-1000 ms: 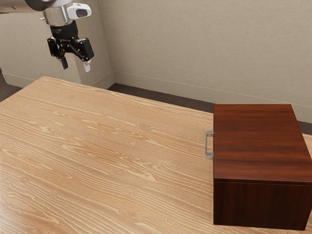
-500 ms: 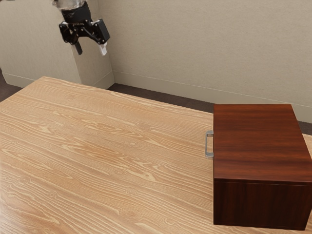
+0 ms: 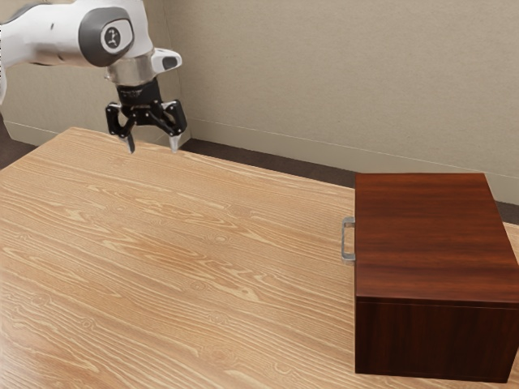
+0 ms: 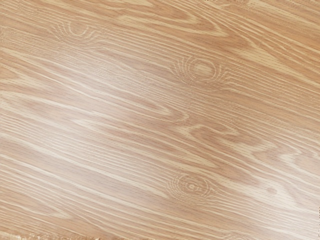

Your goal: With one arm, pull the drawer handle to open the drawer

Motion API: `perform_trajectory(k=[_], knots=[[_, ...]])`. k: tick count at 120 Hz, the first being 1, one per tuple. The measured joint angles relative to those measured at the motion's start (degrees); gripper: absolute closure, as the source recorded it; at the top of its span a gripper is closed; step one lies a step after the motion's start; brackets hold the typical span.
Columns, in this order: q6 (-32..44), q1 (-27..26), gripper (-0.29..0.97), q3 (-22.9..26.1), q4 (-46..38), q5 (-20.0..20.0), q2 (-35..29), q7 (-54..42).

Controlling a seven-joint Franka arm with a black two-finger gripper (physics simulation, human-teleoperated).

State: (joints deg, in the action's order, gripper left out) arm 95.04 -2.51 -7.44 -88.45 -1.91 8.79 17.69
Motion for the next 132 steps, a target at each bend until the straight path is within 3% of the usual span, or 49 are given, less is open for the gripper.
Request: perform_trajectory(k=[50,84,132], knots=[[7.94,-0.50,0.00,-0.29,-13.75,-0.08,-0.47,23.82],[13.56,-2.45,0.00,0.94,-9.56,-1.53,3.37,29.30],[14.58,-5.35,0.00,2.69,-4.04,-3.36,7.39,30.81]])
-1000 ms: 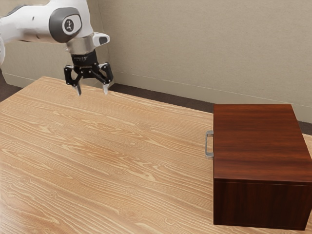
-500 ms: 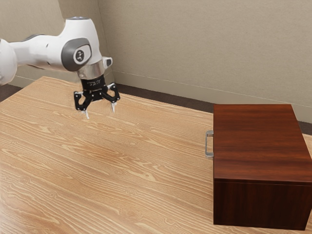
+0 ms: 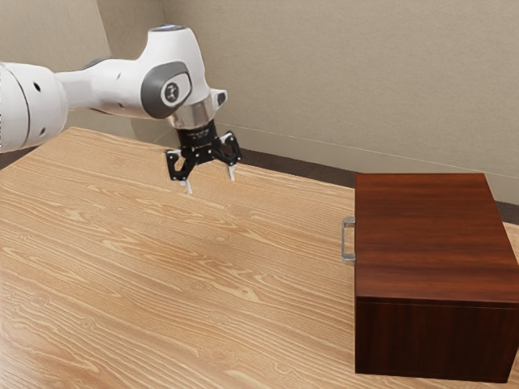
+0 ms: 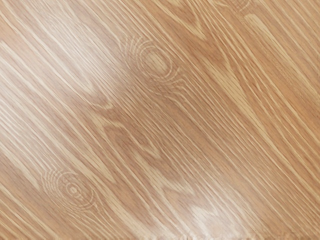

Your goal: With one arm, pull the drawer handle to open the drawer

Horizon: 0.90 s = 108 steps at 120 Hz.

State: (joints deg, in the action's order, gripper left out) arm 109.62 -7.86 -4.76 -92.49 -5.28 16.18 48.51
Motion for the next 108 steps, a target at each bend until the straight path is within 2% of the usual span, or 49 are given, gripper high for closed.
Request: perform_trajectory(k=[33,77,108], knots=[[-0.64,-2.33,0.00,-0.22,6.13,-0.17,4.71,0.25],[-1.39,-6.15,0.00,0.59,7.96,-1.30,6.18,-0.12],[-1.78,-7.19,0.00,1.82,9.13,-2.55,7.46,-4.07]])
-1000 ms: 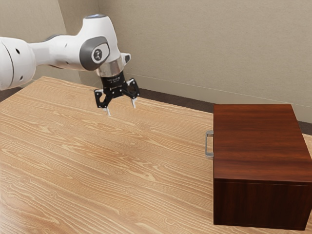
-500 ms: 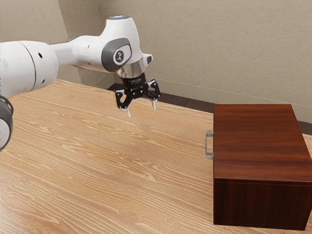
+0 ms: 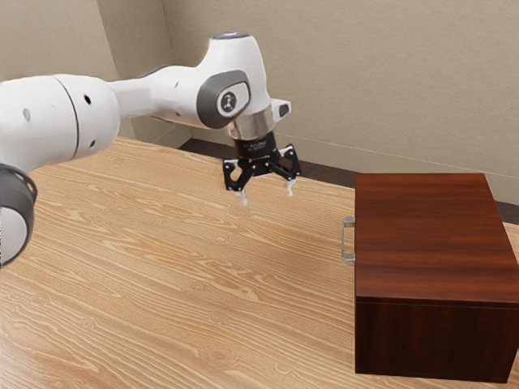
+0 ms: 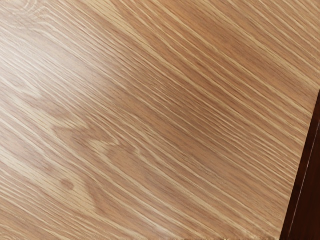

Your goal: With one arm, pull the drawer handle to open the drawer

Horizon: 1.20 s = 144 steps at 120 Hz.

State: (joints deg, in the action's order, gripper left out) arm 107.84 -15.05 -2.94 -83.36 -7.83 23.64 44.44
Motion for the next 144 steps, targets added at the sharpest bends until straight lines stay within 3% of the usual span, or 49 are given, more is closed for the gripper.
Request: perform_trajectory(k=[64,144], knots=[[0.38,-3.71,0.00,-0.75,9.80,-1.08,8.37,-6.71],[4.49,-6.77,0.00,-0.43,10.30,-3.41,10.26,-8.54]])
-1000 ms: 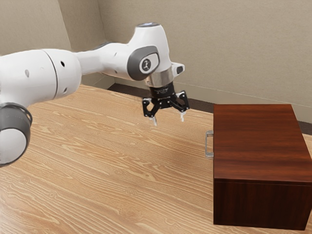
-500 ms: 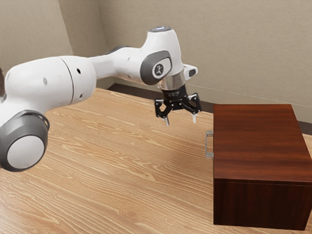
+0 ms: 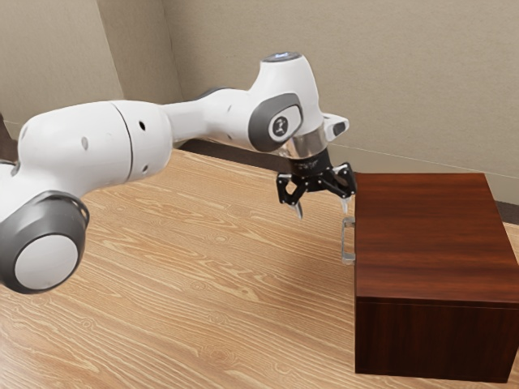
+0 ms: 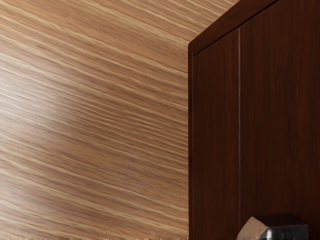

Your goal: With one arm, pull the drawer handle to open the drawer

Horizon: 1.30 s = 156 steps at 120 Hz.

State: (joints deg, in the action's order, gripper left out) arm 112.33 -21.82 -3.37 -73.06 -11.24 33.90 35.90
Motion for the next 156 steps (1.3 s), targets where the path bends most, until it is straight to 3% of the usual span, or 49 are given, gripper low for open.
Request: perform_trajectory(k=[156], knots=[[5.74,-0.59,0.03,1.83,-7.90,0.34,-2.91,5.57]])
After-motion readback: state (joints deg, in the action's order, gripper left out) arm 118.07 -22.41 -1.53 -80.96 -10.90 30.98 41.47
